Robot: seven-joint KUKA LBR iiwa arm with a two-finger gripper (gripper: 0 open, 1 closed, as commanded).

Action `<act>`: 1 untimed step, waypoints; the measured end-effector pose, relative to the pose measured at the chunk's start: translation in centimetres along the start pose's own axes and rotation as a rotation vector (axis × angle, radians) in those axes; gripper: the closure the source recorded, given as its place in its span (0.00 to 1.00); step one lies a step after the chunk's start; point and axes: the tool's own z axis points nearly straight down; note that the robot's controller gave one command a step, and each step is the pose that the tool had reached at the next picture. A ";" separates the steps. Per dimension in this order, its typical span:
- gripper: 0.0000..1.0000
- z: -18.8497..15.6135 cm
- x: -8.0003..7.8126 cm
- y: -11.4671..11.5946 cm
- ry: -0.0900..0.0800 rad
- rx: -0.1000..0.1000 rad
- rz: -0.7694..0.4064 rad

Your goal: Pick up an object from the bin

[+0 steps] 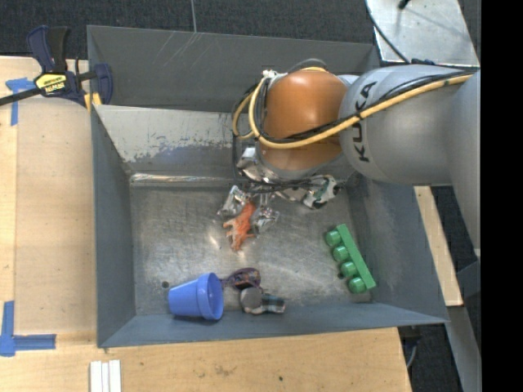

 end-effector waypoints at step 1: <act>1.00 0.0 0.0 0.0 0.000 0.000 0.000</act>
Offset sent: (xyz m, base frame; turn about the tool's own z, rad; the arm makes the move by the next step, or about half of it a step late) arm 0.0002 0.0001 0.0705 0.0000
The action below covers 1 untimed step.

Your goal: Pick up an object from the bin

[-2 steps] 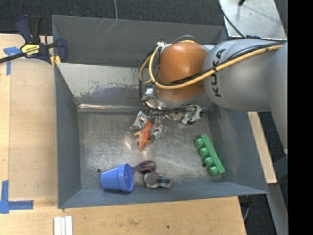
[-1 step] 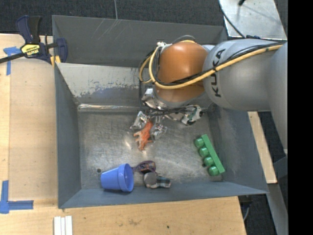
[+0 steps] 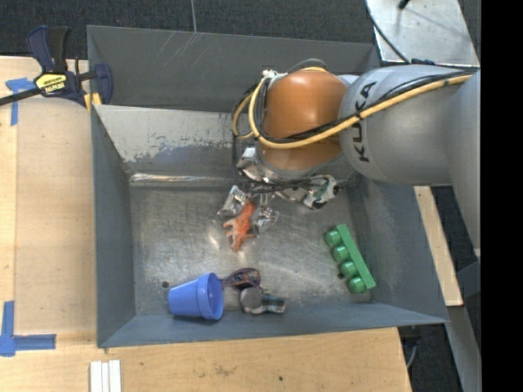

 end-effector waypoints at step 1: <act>1.00 0.0 0.0 0.0 0.000 0.000 0.000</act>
Offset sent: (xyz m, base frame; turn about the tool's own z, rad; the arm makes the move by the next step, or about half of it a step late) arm 0.0001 0.0001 0.0814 0.0000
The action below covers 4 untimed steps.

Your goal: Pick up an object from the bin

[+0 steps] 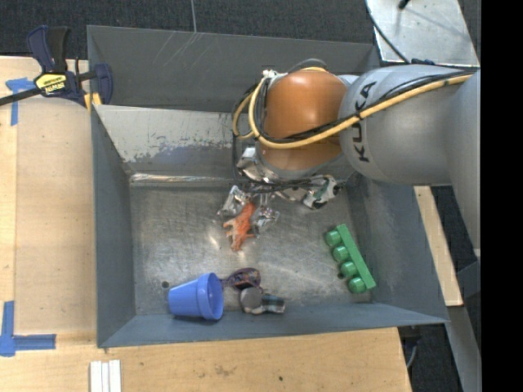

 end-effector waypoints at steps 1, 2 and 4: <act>1.00 -0.4 0.1 0.1 0.001 -0.003 0.001; 1.00 -2.3 0.2 0.3 0.007 -0.009 0.001; 1.00 -6.1 0.1 0.2 0.006 -0.006 0.002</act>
Offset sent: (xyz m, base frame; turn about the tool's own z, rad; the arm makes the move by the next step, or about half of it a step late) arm -0.0002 -0.0001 0.0645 0.0000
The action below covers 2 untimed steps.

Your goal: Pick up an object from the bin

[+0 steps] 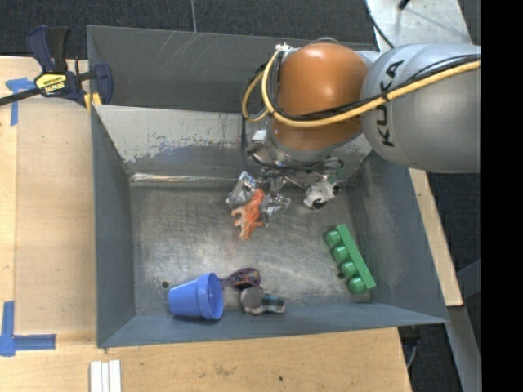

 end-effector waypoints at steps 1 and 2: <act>1.00 -1.9 0.0 0.0 0.000 0.000 0.000; 1.00 -3.7 0.0 -0.1 -0.003 0.004 0.001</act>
Offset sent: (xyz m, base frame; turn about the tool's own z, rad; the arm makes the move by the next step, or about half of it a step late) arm -0.0001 0.0000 0.0560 0.0000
